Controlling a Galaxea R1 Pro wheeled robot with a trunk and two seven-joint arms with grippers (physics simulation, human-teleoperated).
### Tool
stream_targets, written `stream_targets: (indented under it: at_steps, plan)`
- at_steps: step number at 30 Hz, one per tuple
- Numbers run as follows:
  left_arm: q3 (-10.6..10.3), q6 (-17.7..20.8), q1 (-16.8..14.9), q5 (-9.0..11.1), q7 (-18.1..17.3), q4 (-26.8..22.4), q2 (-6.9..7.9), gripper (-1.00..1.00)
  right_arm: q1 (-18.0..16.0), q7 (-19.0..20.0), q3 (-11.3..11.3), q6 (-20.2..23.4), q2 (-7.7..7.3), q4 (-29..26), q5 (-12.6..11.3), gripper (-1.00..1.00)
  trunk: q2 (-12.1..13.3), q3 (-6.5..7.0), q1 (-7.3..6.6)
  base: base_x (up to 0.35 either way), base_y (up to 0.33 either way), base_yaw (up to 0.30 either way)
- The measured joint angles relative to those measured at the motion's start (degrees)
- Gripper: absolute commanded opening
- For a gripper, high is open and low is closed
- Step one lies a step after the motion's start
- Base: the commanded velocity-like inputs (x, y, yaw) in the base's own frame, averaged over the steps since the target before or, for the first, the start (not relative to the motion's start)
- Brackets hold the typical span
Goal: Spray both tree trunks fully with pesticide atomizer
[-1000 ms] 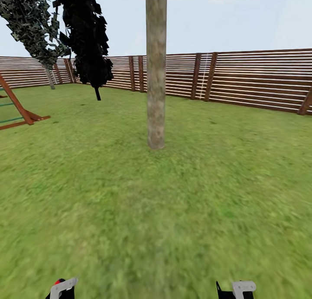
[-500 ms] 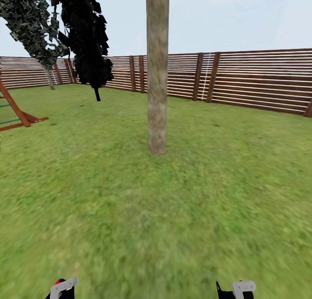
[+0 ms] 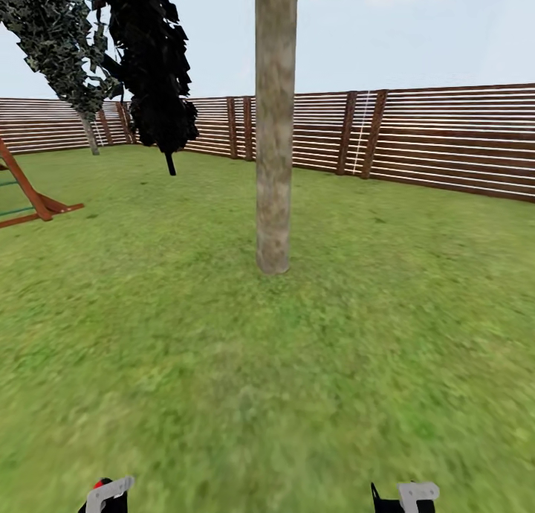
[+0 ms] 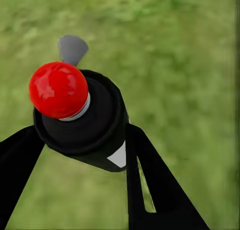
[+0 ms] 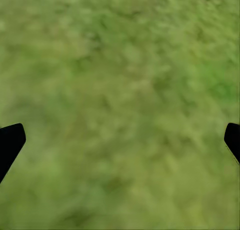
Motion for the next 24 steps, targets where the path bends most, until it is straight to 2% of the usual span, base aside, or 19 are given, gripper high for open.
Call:
stream_targets:
  at_steps: [24]
  plan:
    - [0.0, 0.0, 0.0, 0.0, 0.0, 0.0, 0.0, -1.0, 0.0, 0.0, 0.0, 0.0, 0.08, 0.0, 0.0, 1.0, 0.0, 0.0, 0.0, 0.339, -0.085, 0.0]
